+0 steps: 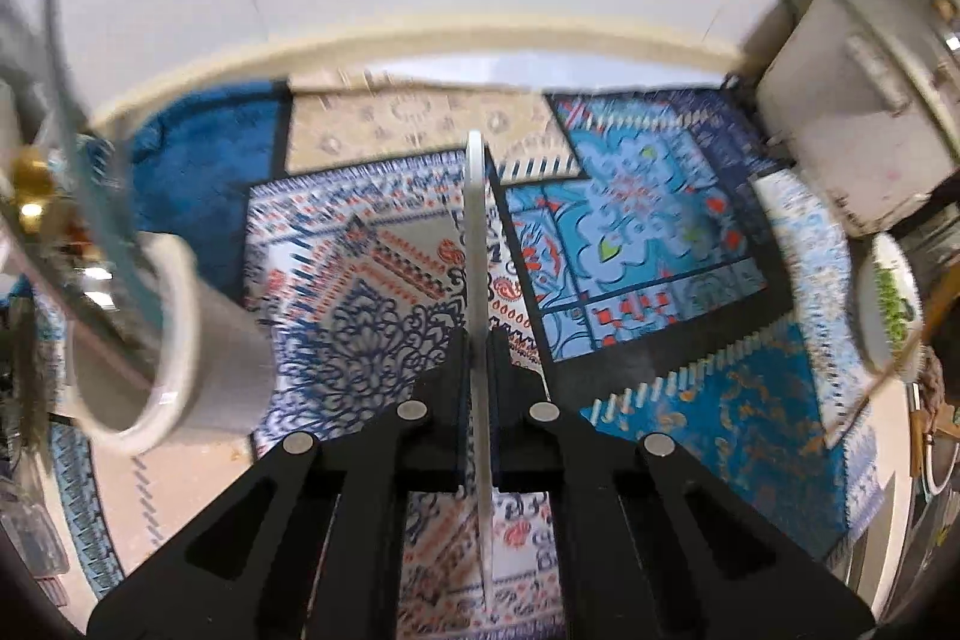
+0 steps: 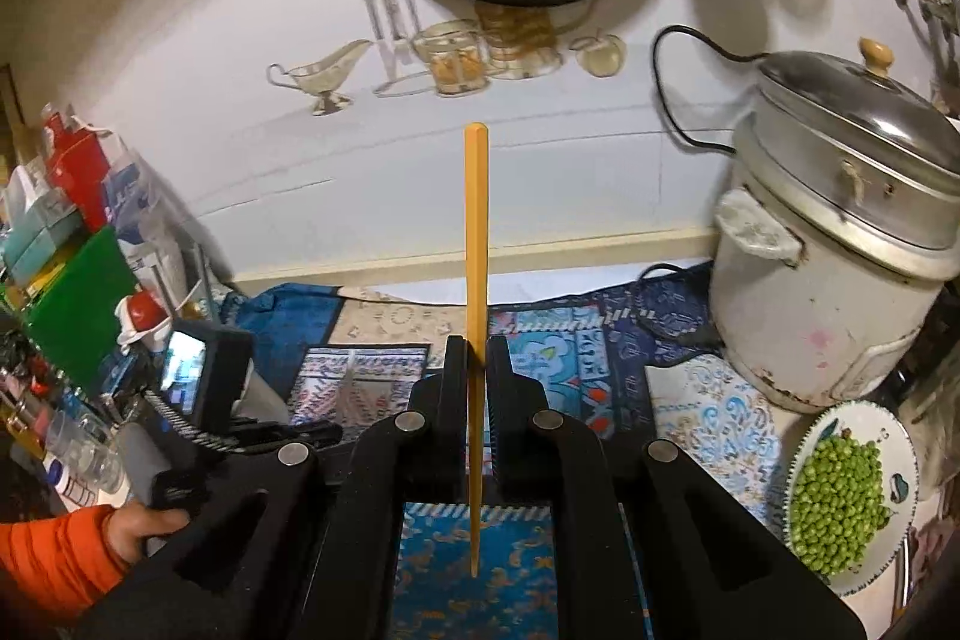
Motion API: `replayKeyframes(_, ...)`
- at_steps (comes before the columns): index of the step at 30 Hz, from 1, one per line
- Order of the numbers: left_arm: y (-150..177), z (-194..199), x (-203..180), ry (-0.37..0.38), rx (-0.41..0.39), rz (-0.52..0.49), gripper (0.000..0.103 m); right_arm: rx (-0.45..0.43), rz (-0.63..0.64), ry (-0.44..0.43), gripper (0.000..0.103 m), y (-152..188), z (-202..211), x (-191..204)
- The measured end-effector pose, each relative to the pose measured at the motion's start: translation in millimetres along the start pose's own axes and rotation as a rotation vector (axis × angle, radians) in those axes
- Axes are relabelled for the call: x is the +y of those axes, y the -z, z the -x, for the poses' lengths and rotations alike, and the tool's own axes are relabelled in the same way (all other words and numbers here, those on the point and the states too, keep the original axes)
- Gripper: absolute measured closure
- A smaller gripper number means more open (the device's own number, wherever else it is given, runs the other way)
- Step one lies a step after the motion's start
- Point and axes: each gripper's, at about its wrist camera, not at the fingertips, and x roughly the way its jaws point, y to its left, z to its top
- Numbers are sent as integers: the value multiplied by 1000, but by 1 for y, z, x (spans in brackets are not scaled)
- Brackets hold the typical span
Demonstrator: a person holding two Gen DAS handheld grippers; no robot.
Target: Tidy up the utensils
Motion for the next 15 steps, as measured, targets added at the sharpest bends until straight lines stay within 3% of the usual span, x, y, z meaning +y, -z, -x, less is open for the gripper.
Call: replayKeyframes(15,6,128,39,-9,-281,25,103,-29,96,-81,97,-13,-5,74)
